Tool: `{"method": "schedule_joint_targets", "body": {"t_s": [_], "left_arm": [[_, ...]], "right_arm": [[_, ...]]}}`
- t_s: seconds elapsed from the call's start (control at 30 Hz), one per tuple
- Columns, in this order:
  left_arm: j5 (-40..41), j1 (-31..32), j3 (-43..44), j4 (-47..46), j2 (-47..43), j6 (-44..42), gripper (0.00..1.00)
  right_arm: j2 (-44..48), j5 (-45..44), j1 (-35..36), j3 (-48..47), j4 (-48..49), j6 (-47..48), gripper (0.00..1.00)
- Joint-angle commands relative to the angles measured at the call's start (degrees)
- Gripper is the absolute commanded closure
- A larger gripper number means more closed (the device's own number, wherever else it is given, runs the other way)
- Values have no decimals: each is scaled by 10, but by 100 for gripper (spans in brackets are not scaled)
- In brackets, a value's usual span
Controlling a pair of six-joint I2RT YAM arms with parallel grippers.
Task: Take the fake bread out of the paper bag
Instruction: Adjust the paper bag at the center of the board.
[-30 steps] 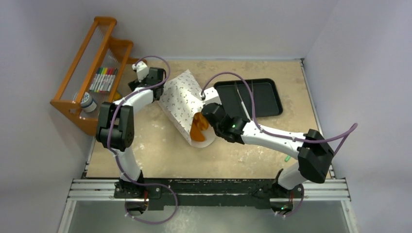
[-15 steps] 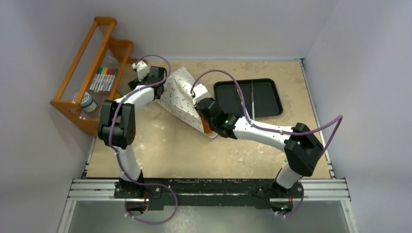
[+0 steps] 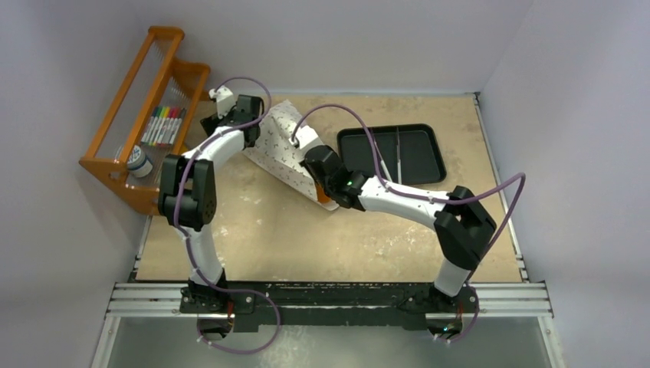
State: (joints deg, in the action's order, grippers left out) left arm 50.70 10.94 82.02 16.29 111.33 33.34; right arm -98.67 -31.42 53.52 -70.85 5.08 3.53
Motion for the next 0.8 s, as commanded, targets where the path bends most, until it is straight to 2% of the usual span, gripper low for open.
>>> {"method": "schedule_joint_targets", "body": {"t_s": [0.0,0.27,0.77], "left_arm": [[30,6,28,-1,-38,-19,0],[39,6,11,-20,-82,-15,0],[40,5,31,-19,-65,-21,0]], "right_arm": [[-12,20,-7,-45,59,14,100],[-58,43,-23,-86,88,34,100],[-156,82,-82,-203,104,57,100]]}}
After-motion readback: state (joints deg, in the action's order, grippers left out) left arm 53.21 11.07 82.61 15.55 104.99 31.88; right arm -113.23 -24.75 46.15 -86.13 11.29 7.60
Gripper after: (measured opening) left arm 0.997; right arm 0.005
